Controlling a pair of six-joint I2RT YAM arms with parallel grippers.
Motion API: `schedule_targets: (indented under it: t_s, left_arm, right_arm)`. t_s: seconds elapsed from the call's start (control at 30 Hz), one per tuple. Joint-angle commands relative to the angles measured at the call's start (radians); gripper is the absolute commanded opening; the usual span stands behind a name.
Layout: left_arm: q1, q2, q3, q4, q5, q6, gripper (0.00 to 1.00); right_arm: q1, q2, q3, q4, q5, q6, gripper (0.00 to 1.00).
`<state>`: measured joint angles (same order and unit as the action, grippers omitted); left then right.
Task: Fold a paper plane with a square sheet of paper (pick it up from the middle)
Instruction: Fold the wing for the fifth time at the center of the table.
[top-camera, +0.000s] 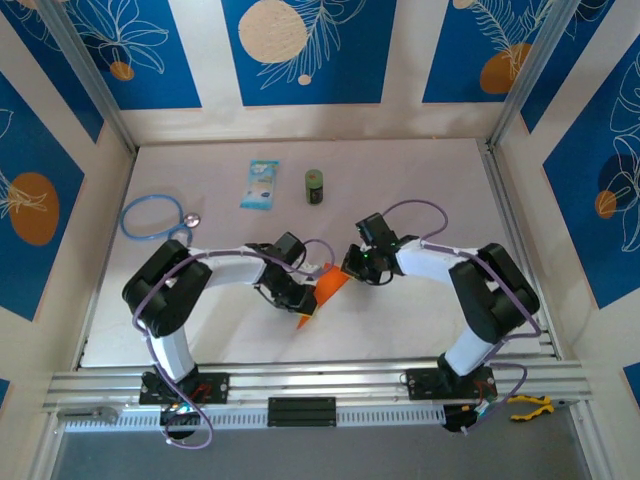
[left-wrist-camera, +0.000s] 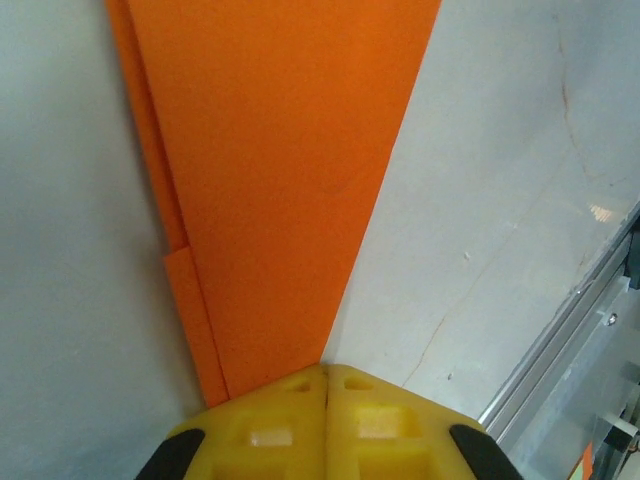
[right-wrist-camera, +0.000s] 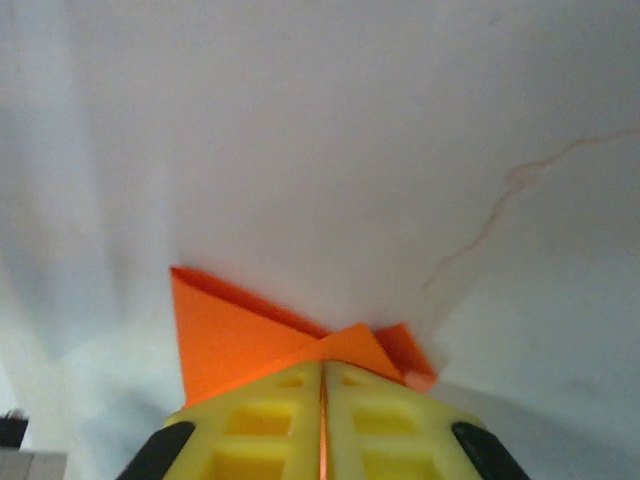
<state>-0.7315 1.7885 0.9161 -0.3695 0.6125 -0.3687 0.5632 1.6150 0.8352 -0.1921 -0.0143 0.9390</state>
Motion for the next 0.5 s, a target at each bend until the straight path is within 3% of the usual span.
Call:
schedule_targets:
  t_s: [0.0,0.3,0.47]
  left_arm:
    - [-0.005,-0.011,-0.037,0.030,-0.017,-0.036,0.00]
    - [-0.003,-0.007,-0.057,0.068,-0.016,-0.064,0.00]
    - [0.005,-0.001,-0.056,0.072,-0.013,-0.071,0.00]
  right_arm:
    - [0.040,-0.075,0.011,-0.031,0.007,-0.018,0.10]
    - [0.140,-0.036,-0.197,0.402,-0.100,0.199,0.08]
    - [0.166,0.034,-0.161,0.331,-0.090,0.188,0.07]
